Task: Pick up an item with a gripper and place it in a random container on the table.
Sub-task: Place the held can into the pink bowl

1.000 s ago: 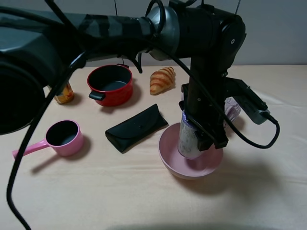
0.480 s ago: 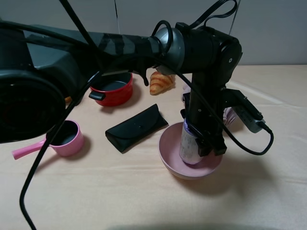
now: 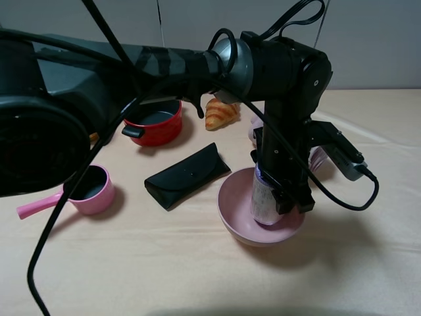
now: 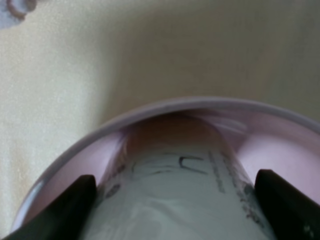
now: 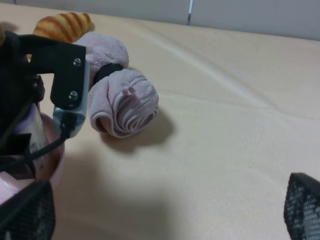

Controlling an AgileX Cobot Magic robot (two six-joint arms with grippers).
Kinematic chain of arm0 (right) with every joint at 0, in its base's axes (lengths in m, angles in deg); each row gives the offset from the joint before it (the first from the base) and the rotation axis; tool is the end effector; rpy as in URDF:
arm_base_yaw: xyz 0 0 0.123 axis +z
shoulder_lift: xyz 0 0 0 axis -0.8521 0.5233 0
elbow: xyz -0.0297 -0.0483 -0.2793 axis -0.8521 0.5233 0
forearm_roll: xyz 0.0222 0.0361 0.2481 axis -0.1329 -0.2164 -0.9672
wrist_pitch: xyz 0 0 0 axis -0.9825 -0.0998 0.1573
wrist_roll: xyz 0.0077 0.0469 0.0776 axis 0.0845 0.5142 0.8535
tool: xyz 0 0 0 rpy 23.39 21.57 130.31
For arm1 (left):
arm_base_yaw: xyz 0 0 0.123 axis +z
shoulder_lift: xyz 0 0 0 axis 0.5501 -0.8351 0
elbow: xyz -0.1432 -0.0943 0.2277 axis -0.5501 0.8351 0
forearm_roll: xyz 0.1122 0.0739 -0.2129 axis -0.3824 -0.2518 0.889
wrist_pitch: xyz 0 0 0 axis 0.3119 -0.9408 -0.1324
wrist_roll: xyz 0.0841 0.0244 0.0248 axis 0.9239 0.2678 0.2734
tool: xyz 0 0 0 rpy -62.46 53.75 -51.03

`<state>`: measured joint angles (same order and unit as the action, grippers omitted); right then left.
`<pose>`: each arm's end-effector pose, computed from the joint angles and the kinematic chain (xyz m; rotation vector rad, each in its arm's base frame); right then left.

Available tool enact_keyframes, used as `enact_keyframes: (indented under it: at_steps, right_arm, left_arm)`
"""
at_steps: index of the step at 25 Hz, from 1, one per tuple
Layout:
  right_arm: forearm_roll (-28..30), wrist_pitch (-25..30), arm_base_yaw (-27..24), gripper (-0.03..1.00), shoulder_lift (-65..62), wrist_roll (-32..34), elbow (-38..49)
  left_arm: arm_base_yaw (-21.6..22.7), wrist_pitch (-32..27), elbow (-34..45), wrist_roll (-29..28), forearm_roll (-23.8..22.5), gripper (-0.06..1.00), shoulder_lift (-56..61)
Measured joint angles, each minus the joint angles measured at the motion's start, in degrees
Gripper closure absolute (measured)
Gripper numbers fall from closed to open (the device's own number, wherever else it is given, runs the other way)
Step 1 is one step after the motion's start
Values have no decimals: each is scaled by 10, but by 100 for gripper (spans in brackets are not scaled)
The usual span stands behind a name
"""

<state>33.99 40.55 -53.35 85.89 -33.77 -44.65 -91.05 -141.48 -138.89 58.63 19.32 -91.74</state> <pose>-0.0055 0.0054 0.2797 -0.2003 1.9967 0.0765 0.2645 -0.4245 0.1524 1.7796 2.3438 -0.1685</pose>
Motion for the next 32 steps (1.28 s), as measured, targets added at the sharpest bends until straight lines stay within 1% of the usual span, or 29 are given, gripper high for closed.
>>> enact_keyframes:
  at_steps: [18,26,32]
  right_arm:
    - [0,0,0,27,0,0,0]
    - [0,0,0,27,0,0,0]
    - [0,0,0,27,0,0,0]
  left_arm:
    - [-2,1,0,1,1,29,0]
    - [-2,1,0,1,3,11,0]
    - [-2,-1,-1,1,6,6,0]
